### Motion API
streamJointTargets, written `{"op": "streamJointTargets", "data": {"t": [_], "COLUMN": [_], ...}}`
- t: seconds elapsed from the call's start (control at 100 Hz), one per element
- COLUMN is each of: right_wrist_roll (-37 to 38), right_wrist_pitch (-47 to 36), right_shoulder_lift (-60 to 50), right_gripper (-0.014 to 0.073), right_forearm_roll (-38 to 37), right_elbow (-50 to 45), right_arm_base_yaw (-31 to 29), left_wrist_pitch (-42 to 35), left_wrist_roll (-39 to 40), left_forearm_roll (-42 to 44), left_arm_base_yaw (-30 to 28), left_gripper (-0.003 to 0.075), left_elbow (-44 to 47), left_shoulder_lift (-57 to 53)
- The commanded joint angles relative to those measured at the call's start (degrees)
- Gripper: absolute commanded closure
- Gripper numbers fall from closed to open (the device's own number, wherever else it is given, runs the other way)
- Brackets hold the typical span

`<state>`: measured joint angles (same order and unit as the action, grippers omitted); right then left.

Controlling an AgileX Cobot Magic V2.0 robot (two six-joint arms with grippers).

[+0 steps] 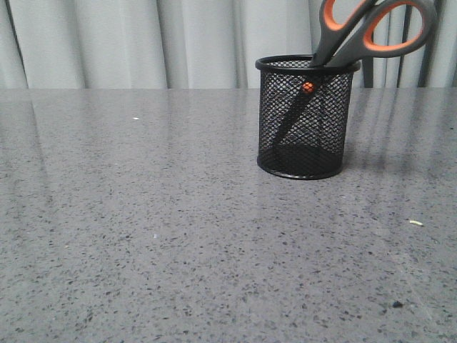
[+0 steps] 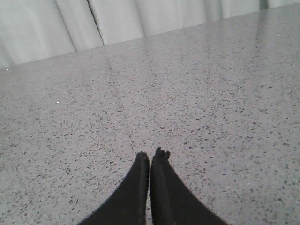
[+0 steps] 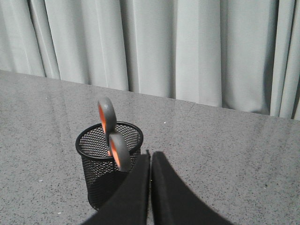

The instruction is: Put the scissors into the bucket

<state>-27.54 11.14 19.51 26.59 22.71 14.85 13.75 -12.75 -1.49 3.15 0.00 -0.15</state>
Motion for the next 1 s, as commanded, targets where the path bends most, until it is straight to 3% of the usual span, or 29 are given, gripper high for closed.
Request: {"op": "streamJointTargets", "data": {"t": [0.0, 0.12, 0.99], "right_wrist_roll": [-0.55, -0.55, -0.55], "right_wrist_pitch": [-3.78, -3.78, -5.55], "right_shoulder_lift": [0.60, 0.60, -1.75], "right_gripper": [0.0638, 0.0638, 0.0638], "right_forearm_roll": [0.46, 0.46, 0.46], "right_elbow": [1.47, 1.47, -1.47], "right_arm_base_yaw": [-0.11, -0.11, -1.68], "left_wrist_pitch": [-2.79, 4.16, 3.80], "left_wrist_roll": [0.62, 0.62, 0.62], "left_forearm_roll": [-0.25, -0.90, -3.72], "left_arm_base_yaw": [-0.02, -0.02, -0.02], "left_gripper": [0.0740, 0.0739, 0.0740], "left_elbow": [2.34, 2.34, 2.34], "left_shoulder_lift": [-1.58, -1.58, -1.46]}}
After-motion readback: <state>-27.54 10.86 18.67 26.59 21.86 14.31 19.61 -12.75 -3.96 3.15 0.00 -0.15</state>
